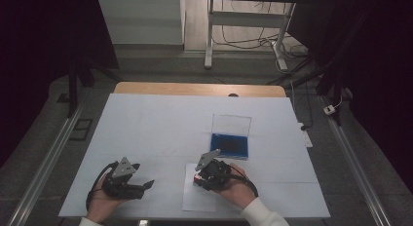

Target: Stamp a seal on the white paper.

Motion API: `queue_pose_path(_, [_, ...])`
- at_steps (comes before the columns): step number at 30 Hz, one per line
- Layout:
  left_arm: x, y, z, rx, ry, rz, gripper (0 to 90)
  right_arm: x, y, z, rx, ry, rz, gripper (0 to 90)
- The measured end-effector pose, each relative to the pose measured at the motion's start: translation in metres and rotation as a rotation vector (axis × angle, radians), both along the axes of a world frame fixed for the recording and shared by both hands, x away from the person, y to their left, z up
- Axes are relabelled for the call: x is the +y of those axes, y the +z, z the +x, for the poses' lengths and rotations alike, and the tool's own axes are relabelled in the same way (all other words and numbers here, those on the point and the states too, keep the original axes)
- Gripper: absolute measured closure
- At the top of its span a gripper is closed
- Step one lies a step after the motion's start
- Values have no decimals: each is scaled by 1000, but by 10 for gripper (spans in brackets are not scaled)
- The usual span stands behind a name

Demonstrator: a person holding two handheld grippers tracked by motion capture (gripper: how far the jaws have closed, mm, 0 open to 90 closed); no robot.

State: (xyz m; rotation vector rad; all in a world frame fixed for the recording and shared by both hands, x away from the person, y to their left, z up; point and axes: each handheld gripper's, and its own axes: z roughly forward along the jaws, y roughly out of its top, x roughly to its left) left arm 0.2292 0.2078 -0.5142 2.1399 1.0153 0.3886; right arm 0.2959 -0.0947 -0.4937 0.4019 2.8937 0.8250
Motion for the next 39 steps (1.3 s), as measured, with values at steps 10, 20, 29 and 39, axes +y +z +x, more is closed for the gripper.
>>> queue_pose_path(10, [1, 0, 0, 0, 1, -1, 213, -1, -1, 1, 2, 8, 10, 708])
queue_pose_path(20, [3, 0, 0, -7, 6, -1, 213, -3, 6, 4, 12, 19, 10, 699])
queue_pose_path(29, [2, 1, 0, -13, 3, 5, 213, -33, 34, 14, 24, -35, 236, 697])
queue_pose_path(39, [1, 4, -2, -25, 3, 5, 213, -55, 55, 15, -37, -87, 286, 697])
